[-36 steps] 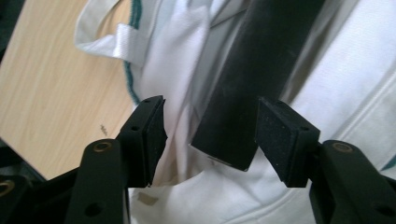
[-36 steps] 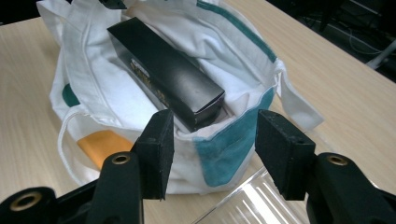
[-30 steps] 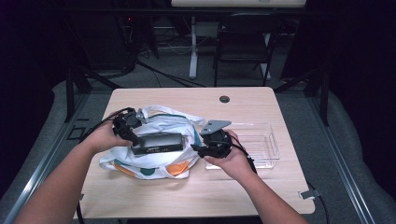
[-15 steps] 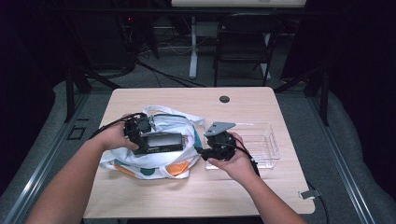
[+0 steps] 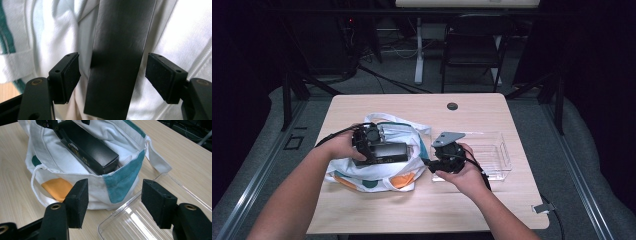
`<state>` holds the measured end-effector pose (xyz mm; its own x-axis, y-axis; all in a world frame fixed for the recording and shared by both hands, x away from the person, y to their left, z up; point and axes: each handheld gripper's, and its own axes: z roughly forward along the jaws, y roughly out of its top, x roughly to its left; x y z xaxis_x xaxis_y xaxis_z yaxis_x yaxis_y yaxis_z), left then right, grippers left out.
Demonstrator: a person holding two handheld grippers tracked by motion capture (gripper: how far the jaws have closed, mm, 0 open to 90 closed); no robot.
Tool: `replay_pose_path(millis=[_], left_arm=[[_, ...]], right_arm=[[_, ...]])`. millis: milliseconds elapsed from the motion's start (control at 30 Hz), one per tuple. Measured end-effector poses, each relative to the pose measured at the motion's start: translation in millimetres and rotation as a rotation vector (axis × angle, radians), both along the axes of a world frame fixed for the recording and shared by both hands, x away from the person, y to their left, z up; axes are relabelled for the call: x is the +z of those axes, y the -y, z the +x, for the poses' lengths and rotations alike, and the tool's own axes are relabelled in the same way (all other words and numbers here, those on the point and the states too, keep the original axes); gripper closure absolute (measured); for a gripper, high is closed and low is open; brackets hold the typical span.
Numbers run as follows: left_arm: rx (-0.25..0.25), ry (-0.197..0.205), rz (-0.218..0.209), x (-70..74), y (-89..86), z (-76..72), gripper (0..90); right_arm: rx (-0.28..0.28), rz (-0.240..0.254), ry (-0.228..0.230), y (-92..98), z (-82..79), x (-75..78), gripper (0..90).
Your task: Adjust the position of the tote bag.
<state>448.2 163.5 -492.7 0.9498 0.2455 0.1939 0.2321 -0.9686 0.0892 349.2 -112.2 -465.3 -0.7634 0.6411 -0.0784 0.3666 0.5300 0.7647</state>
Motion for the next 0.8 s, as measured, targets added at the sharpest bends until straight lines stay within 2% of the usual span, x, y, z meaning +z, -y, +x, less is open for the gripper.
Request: replay_pose_path(millis=[67,267,300,367,400,433,533,567,667,700,800], left_arm=[[-0.011,-0.007,0.001,-2.4,2.2,0.3,27.4],[-0.004,-0.028,0.014,-9.0,7.4,2.8,27.3],[-0.007,-0.014,0.019,-10.1,8.0,3.1,27.3],[-0.006,-0.028,0.023,-11.3,8.9,4.4,27.3],[-0.005,-0.016,0.021,-12.5,9.2,4.4,27.3],[-0.004,-0.027,0.026,-13.0,9.3,4.9,27.3],[-0.008,-0.021,0.041,-15.8,9.0,5.6,27.4],[-0.008,-0.032,0.044,-16.4,8.9,6.1,27.4],[-0.008,-0.025,0.05,-19.0,9.1,6.2,27.4],[-0.013,-0.039,0.056,-18.9,9.7,7.0,27.4],[-0.014,-0.037,0.062,-22.0,10.9,6.4,28.0]], right_arm=[[-0.001,0.002,0.001,0.0,-0.1,0.1,38.7],[-0.003,0.007,-0.006,-0.8,0.1,-2.1,38.3],[-0.001,0.003,-0.008,-0.8,0.1,-2.3,38.2],[-0.001,0.003,-0.007,-0.9,0.0,-2.7,38.1],[-0.002,0.004,-0.007,-1.0,0.0,-2.7,38.0],[-0.002,0.003,-0.009,-0.8,0.0,-2.5,37.9],[-0.001,0.006,-0.009,-0.5,0.1,-2.4,37.8],[0.0,0.006,-0.009,-0.3,0.0,-2.4,37.8],[0.0,0.005,-0.012,-0.4,-0.1,-2.8,37.8],[-0.001,0.005,-0.012,-0.6,-0.4,-3.0,37.8],[0.002,0.003,-0.008,-0.9,-0.7,-3.1,37.8]])
